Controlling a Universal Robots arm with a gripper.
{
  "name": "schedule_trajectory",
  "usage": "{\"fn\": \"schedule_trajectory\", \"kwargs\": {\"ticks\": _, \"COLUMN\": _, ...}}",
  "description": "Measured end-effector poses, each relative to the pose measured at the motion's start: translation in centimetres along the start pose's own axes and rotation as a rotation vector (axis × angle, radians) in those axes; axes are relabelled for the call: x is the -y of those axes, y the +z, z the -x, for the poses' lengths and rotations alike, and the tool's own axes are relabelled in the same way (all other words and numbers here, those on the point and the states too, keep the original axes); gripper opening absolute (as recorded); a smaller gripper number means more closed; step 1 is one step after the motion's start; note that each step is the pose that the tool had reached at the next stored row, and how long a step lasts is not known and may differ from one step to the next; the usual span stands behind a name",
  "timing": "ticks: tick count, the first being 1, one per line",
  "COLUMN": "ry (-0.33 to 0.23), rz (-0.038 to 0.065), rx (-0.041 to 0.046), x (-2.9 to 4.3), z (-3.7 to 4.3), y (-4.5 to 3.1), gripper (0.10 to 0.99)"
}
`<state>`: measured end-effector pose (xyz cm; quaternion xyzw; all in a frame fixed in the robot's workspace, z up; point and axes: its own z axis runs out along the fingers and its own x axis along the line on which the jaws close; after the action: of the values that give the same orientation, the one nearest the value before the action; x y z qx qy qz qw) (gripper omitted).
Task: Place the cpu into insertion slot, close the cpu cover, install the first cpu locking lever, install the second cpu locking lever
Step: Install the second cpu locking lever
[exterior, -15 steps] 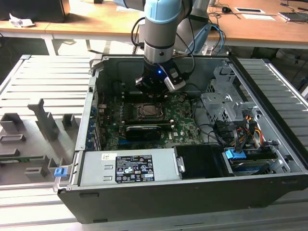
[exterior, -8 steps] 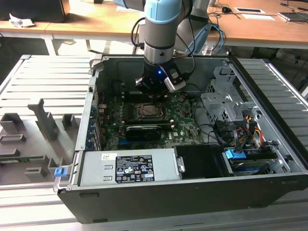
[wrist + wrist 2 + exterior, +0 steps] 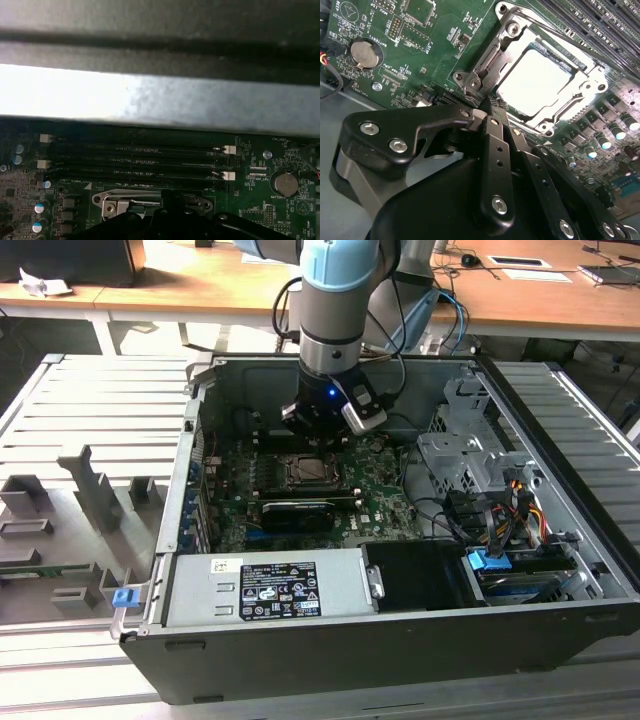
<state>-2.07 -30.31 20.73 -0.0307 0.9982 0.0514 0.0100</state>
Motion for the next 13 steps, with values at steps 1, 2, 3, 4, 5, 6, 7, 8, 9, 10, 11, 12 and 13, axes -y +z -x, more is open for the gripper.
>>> {"fn": "schedule_trajectory", "kwargs": {"ticks": 1, "ry": 0.0, "rz": 0.0, "rx": 0.0, "x": 0.0, "z": 0.0, "y": 0.0, "gripper": 0.106}}
{"fn": "schedule_trajectory", "kwargs": {"ticks": 2, "ry": 0.0, "rz": 0.0, "rx": -0.0001, "x": 0.01, "z": 0.0, "y": -0.01, "gripper": 0.106}}
{"fn": "schedule_trajectory", "kwargs": {"ticks": 3, "ry": 0.0, "rz": 0.0, "rx": -0.0002, "x": 0.02, "z": 0.0, "y": -0.05, "gripper": 0.106}}
{"fn": "schedule_trajectory", "kwargs": {"ticks": 4, "ry": 0.0, "rz": 0.0, "rx": -0.0002, "x": 0.01, "z": 0.0, "y": -0.12, "gripper": 0.106}}
{"fn": "schedule_trajectory", "kwargs": {"ticks": 5, "ry": 0.0, "rz": 0.0, "rx": -0.0001, "x": -0.02, "z": 0.01, "y": -0.32, "gripper": 0.106}}
{"fn": "schedule_trajectory", "kwargs": {"ticks": 6, "ry": 0.0, "rz": 0.0, "rx": 0.0, "x": -0.06, "z": 0.02, "y": -0.71, "gripper": 0.106}}
{"fn": "schedule_trajectory", "kwargs": {"ticks": 7, "ry": 0.0, "rz": 0.0, "rx": -0.0001, "x": 0.06, "z": 0.02, "y": -0.76, "gripper": 0.106}}
{"fn": "schedule_trajectory", "kwargs": {"ticks": 8, "ry": 0.0, "rz": 0.0, "rx": -0.0001, "x": 0.65, "z": -0.02, "y": -0.83, "gripper": 0.106}}
{"fn": "schedule_trajectory", "kwargs": {"ticks": 9, "ry": 0.0, "rz": 0.0, "rx": -0.0001, "x": 1.24, "z": -0.06, "y": -1.05, "gripper": 0.106}}
{"fn": "schedule_trajectory", "kwargs": {"ticks": 10, "ry": 0.0, "rz": 0.0, "rx": 0.0, "x": 1.23, "z": -0.05, "y": -1.19, "gripper": 0.106}}
{"fn": "schedule_trajectory", "kwargs": {"ticks": 11, "ry": 0.0, "rz": 0.0, "rx": -0.0001, "x": 1.23, "z": -0.05, "y": -1.3, "gripper": 0.106}}
{"fn": "schedule_trajectory", "kwargs": {"ticks": 12, "ry": 0.0, "rz": 0.0, "rx": -0.0001, "x": 1.24, "z": -0.05, "y": -1.35, "gripper": 0.106}}
{"fn": "schedule_trajectory", "kwargs": {"ticks": 13, "ry": 0.0, "rz": 0.0, "rx": 0.0001, "x": 1.27, "z": -0.05, "y": -1.35, "gripper": 0.106}}
